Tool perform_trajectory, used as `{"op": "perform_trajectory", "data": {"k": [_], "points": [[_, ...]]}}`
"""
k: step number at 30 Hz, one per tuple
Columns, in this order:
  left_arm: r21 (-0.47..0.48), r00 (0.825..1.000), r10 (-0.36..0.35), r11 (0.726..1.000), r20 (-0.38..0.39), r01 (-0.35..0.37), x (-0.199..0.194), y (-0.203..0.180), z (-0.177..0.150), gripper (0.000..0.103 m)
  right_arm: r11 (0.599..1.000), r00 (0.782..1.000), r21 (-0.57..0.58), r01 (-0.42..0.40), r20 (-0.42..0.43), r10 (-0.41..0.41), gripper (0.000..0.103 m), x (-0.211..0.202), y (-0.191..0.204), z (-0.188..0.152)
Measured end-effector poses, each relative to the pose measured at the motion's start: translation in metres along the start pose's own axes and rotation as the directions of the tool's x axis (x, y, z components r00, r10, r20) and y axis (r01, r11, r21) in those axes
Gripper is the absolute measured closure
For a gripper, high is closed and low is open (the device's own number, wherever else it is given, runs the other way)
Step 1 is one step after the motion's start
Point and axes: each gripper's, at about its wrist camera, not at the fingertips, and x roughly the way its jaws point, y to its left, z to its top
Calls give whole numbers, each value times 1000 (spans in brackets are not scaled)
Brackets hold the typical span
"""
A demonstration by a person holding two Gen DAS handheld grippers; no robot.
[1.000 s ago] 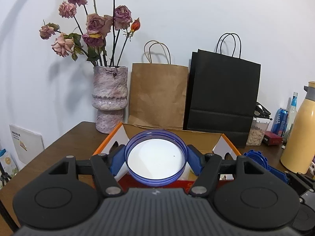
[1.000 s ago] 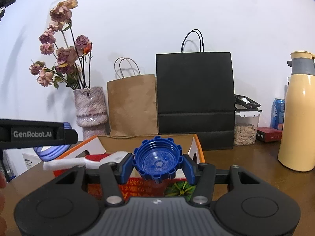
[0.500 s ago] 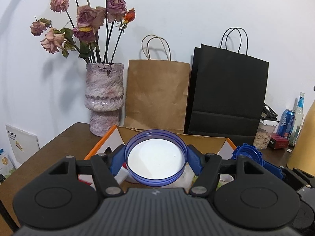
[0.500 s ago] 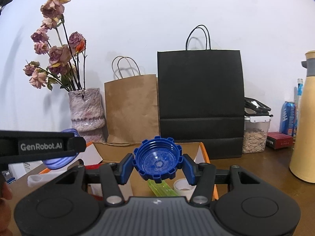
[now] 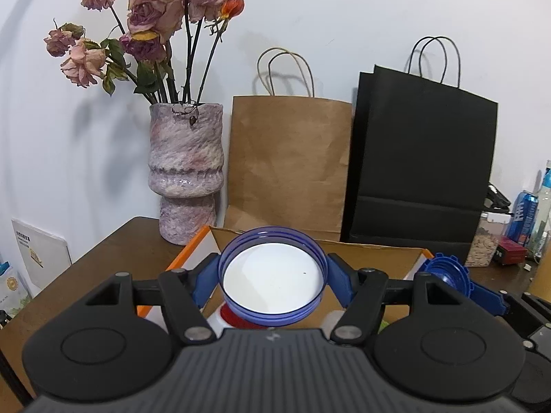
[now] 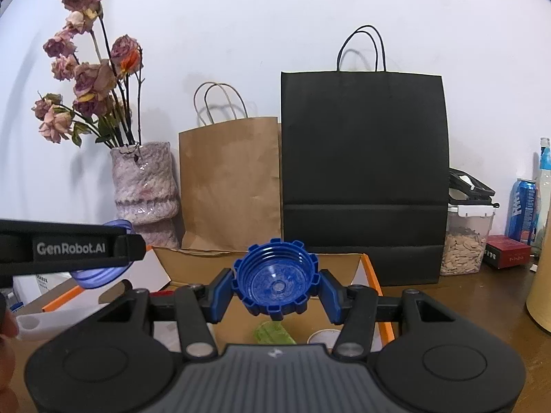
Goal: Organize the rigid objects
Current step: 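Carry the white lid and blue cap with both tools over the red box, then open the left gripper to drop the lid while the right gripper releases the blue cap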
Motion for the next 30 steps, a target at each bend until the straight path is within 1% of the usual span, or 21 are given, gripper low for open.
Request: {"op": "perform_trajectory", "data": {"k": [5,10,18,19,20,21,22,23,24,26,30], "points": [[14,1000,12,1000,-1,-12,14,3,3,35,1000,1000,-14,-7,-12,7,51,13,0,1],[27,1000,13,1000,-20,-13,27,4,3,35,999,1000,-32,-9,-24,9,51,22,0,2],[65,999,24,998,-40,-21,37,1,-1,35,998,999,-63,-4,-49,1,51,33,1,0],[69,999,28,997,-42,-25,37,1,-1,35,998,999,-68,-3,-52,0,50,33,2,-1],[73,999,33,997,-42,-29,37,1,-2,30,998,998,-70,-4,-59,0,50,33,2,-1],[74,999,30,997,-39,-27,37,0,-2,24,998,998,-69,-5,-65,1,45,33,2,-1],[75,999,28,997,-33,-26,36,0,-3,14,998,997,-68,-7,-74,2,37,34,2,-2],[76,999,32,997,-24,-30,35,0,-3,2,998,997,-67,-3,-78,-2,15,34,1,-3],[76,999,37,996,-16,-35,34,-1,-4,0,998,997,-65,6,-71,-11,0,34,1,-4],[73,999,45,996,-10,-44,34,-1,-4,0,998,998,-65,22,-49,-25,0,31,0,-4],[58,998,61,997,-13,-60,35,2,-3,0,998,998,-58,23,-55,-26,0,33,-2,-4]]}}
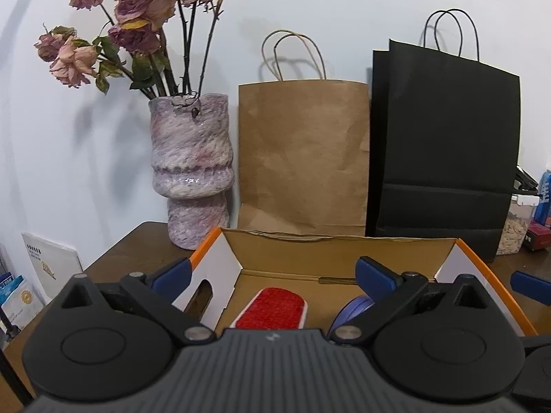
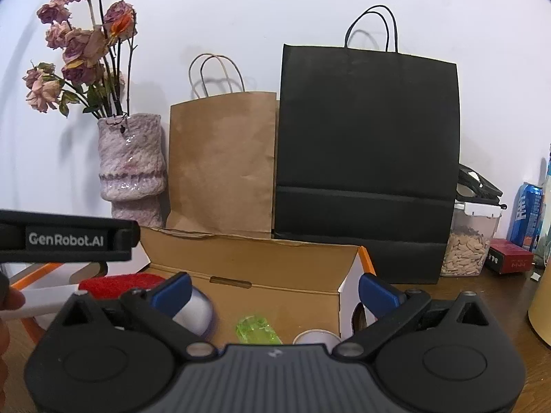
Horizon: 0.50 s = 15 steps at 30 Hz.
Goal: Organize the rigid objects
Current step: 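Open the left gripper to drop the lid while the right gripper releases the blue cap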
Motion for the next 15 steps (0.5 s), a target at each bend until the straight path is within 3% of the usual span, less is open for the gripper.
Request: {"op": "perform_trajectory", "data": {"k": [15], "points": [[-16,1000,6,1000,5,-6,-6,1,-1,0,1000,1000,-4,10,1,-10,0,-2,1,-2]]}}
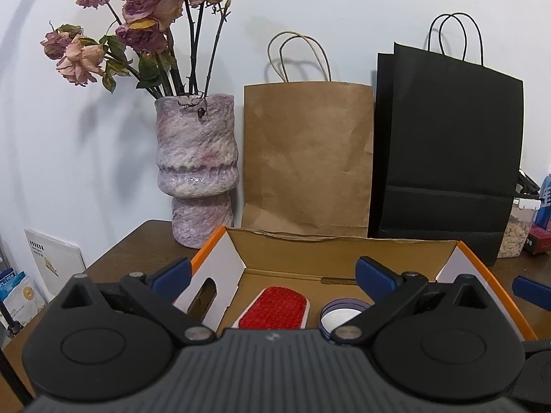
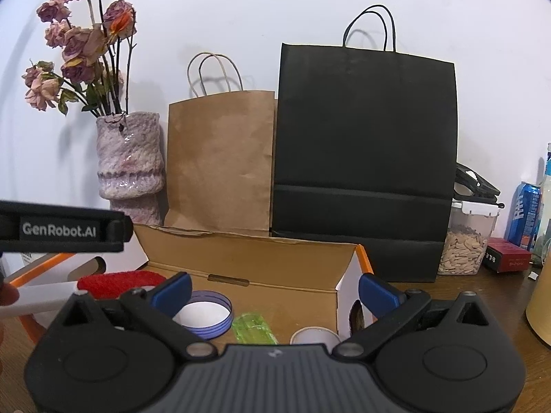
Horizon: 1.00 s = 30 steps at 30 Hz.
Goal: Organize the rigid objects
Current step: 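Open the left gripper to drop the lid while the right gripper releases the blue cap, then move both tools back to the table toward the plug and white spray bottle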
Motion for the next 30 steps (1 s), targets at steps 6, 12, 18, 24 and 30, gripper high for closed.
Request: {"op": "perform_trajectory", "data": {"k": [6,12,18,24,30], "points": [[-9,1000,-1,1000,14,1,-12,2,-2,0,1000,1000,4,-2,7,2,0,-9,-1,-4],[-10,1000,2,1000,28,-2,-26,7,-7,0,1000,1000,-16,3,13,-3,0,-22,-1,-9],[-5,999,16,1000,43,-16,-41,10,-16,0,999,1000,-32,8,19,-7,0,-41,0,-15],[19,999,14,1000,37,-14,-60,12,-28,0,999,1000,-50,14,15,-13,0,-64,3,-23],[24,999,12,1000,36,-13,-83,19,-41,0,999,1000,-52,13,0,-13,0,-88,2,-33]]}}
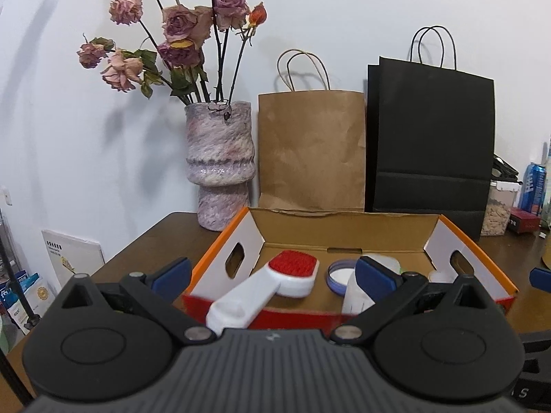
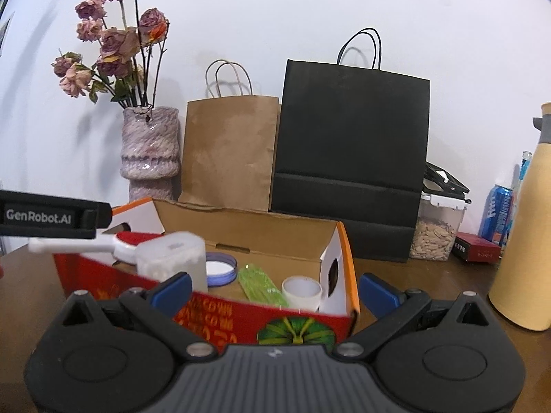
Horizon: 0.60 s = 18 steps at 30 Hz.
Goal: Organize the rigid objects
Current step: 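Move both tools back to the table toward the plug and white spray bottle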
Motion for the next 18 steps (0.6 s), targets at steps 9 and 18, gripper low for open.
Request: {"op": "perform_trajectory", "data": {"k": [9,18], "points": [[22,1000,8,1000,-7,-7,-34,12,-21,0,1000,1000,-10,-15,-23,15,0,-39,6,-16],[28,1000,-18,999,-20,19,-65,28,-39,0,999,998,-9,-31,-48,30,0,-71,13,-31]]}}
